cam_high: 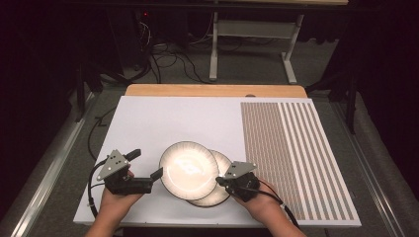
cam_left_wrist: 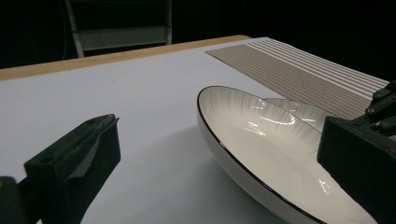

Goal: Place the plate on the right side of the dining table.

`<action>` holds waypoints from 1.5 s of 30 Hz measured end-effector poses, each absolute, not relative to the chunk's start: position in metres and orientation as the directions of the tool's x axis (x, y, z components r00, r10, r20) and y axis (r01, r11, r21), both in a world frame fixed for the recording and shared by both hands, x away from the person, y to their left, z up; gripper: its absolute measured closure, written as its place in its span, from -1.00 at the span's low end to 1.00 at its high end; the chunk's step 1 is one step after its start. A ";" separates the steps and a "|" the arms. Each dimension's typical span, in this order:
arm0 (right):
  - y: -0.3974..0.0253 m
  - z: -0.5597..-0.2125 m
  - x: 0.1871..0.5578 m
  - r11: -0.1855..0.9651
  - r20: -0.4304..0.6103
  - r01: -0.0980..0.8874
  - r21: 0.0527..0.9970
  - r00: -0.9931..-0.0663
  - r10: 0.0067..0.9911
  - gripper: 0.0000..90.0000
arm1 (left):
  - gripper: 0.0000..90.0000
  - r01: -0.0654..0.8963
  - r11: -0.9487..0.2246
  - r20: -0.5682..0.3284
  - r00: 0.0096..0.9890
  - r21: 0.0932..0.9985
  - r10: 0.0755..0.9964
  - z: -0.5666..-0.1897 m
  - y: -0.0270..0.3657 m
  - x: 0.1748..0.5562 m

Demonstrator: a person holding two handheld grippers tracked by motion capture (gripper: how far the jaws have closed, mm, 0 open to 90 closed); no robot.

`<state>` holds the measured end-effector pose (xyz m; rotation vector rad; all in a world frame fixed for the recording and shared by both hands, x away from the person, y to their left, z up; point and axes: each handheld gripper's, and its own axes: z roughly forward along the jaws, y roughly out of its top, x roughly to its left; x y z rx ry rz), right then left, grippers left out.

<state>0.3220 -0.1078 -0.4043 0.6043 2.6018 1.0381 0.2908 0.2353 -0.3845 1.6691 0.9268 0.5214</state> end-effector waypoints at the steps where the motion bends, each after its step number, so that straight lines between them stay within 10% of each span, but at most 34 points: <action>1: -0.108 -0.404 0.322 0.657 -0.098 0.277 0.701 -0.875 0.474 1.00 | -1.00 0.314 -0.090 -0.124 0.599 0.945 0.791 -0.385 0.235 0.291; 45: -0.107 -0.404 0.321 0.681 -0.130 0.256 0.686 -0.878 0.462 1.00 | -0.86 0.695 -0.108 -0.434 0.554 0.711 0.711 -0.412 0.197 0.325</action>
